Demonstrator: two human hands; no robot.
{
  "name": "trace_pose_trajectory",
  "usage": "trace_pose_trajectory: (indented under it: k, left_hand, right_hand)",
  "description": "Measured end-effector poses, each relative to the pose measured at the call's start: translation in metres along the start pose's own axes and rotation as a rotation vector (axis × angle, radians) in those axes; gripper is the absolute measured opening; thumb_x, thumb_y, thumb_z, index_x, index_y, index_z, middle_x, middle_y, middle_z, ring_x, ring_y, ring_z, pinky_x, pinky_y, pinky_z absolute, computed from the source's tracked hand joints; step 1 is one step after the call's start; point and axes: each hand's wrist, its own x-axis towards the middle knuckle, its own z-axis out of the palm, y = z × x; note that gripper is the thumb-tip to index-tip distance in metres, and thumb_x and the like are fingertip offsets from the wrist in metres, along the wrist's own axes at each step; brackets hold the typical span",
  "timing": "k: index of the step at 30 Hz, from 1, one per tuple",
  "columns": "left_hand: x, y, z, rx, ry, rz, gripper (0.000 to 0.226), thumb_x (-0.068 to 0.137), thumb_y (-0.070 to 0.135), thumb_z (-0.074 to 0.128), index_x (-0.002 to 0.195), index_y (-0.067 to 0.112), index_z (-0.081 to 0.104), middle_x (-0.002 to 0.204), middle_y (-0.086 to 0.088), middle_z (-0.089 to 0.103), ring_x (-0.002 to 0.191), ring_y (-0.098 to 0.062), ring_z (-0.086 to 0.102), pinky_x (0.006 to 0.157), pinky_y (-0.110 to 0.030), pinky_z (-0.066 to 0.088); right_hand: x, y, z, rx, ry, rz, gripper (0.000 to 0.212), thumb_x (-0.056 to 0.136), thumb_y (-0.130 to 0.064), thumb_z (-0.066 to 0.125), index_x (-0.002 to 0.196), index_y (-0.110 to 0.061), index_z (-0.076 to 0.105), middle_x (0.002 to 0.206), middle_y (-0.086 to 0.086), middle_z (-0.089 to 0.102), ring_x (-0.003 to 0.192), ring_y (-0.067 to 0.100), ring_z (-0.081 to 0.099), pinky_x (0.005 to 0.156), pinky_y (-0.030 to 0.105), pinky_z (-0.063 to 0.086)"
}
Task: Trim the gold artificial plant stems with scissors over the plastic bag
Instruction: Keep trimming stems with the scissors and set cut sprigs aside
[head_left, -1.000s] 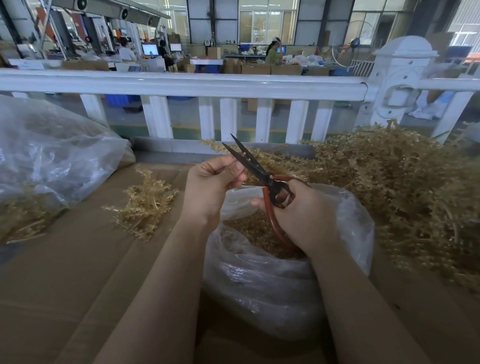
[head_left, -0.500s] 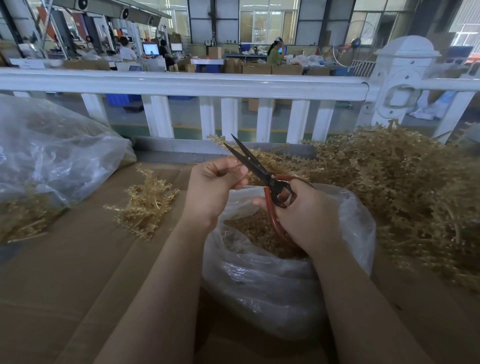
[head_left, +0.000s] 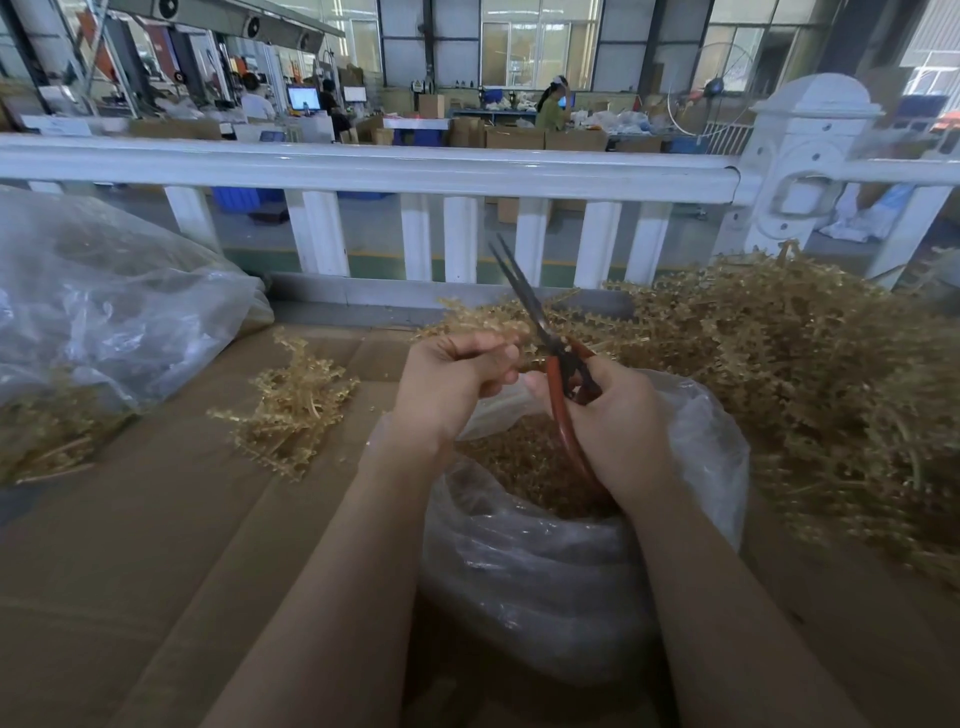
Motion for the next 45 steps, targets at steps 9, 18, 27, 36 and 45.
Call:
trace_pose_trajectory:
  k: [9,18,27,36,45]
  left_hand:
    - [-0.001,-0.007,0.003,0.027,-0.126,-0.125,0.018,0.081,0.007,0.076,0.073,0.022,0.081,0.098,-0.016,0.074,0.059,-0.003,0.052,0.06,-0.018,0.043]
    - [0.0,-0.008,-0.002,0.043,-0.097,-0.068,0.014,0.089,0.023,0.072,0.076,0.02,0.074,0.077,0.004,0.071,0.065,-0.005,0.057,0.064,-0.021,0.045]
    - [0.002,-0.006,-0.006,0.12,0.057,0.131,0.015,0.095,0.014,0.064,0.085,0.019,0.073,0.066,0.013,0.068,0.063,0.002,0.058,0.059,-0.011,0.045]
    - [0.003,-0.005,-0.009,0.096,0.063,0.209,0.016,0.097,0.002,0.055,0.095,-0.005,0.069,0.088,-0.026,0.066,0.076,-0.016,0.054,0.075,-0.027,0.045]
    - [0.003,-0.004,-0.009,0.078,0.036,0.207,0.022,0.098,0.003,0.056,0.087,0.01,0.074,0.09,-0.01,0.074,0.083,-0.011,0.063,0.085,-0.028,0.051]
  right_hand:
    - [0.002,-0.004,-0.003,0.36,-0.073,0.043,0.015,0.088,-0.021,0.076,0.077,-0.03,0.073,0.06,-0.015,0.068,0.05,-0.005,0.058,0.047,0.01,0.042]
    - [0.001,-0.003,-0.003,0.32,-0.083,0.034,0.012,0.088,-0.021,0.077,0.08,-0.026,0.07,0.064,-0.014,0.068,0.054,-0.003,0.06,0.05,0.011,0.045]
    - [-0.003,-0.003,-0.005,-0.014,0.021,0.009,0.06,0.063,-0.084,0.063,0.096,-0.034,0.062,0.086,-0.019,0.069,0.083,0.0,0.064,0.074,0.028,0.054]
    - [-0.006,-0.005,-0.003,-0.372,0.052,-0.195,0.068,0.071,-0.084,0.054,0.099,-0.023,0.063,0.089,-0.012,0.066,0.084,0.009,0.062,0.072,0.033,0.056]
    - [-0.007,-0.006,-0.005,-0.436,0.084,-0.187,0.058,0.077,-0.077,0.061,0.082,-0.019,0.06,0.073,-0.01,0.063,0.069,0.011,0.06,0.064,0.035,0.056]
